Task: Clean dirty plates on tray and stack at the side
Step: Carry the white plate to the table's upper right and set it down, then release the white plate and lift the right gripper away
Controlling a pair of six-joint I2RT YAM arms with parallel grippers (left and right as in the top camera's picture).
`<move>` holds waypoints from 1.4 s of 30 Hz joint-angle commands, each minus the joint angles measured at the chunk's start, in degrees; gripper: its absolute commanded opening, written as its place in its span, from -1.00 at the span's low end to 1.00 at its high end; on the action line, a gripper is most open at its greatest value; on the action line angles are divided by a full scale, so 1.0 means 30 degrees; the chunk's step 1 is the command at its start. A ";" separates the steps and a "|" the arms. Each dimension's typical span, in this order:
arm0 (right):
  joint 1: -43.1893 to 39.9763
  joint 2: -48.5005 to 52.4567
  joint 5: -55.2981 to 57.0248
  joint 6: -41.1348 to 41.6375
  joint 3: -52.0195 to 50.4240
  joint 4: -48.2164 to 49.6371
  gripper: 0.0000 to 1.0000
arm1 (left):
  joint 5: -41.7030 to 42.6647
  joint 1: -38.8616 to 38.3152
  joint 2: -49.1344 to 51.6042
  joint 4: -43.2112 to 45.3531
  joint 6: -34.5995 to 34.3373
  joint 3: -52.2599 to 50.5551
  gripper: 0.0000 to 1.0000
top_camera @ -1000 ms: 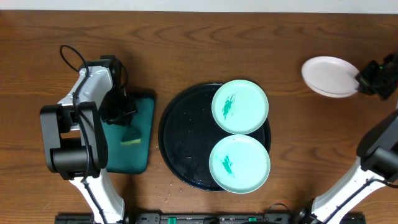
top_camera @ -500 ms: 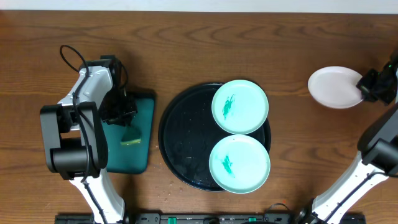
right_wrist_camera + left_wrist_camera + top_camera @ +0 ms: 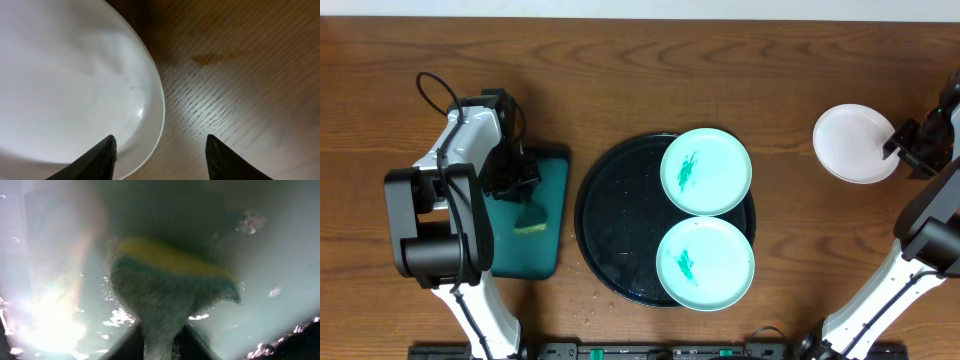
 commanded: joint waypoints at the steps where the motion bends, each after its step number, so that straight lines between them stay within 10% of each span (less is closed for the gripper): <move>1: 0.0634 -0.2506 -0.0561 -0.0211 0.0058 0.0058 0.10 | -0.0124 0.0029 0.0554 0.0058 0.0204 -0.0051 -0.07; 18: 0.6339 -0.9275 -0.1457 -0.0721 0.0058 -0.2106 0.20 | -0.0138 0.0029 -0.4889 -0.1880 0.0211 0.0015 0.19; 22: 0.7766 -1.0098 -0.1778 -0.1202 0.0058 -0.3300 0.19 | -0.0168 -0.0364 -0.6091 -0.2193 0.1129 -0.0168 -0.16; 42: 1.0382 -1.0703 -0.2616 -0.2455 0.0058 -0.5275 0.34 | -0.2266 -0.1712 -0.6302 0.5093 -0.1326 -0.6557 0.01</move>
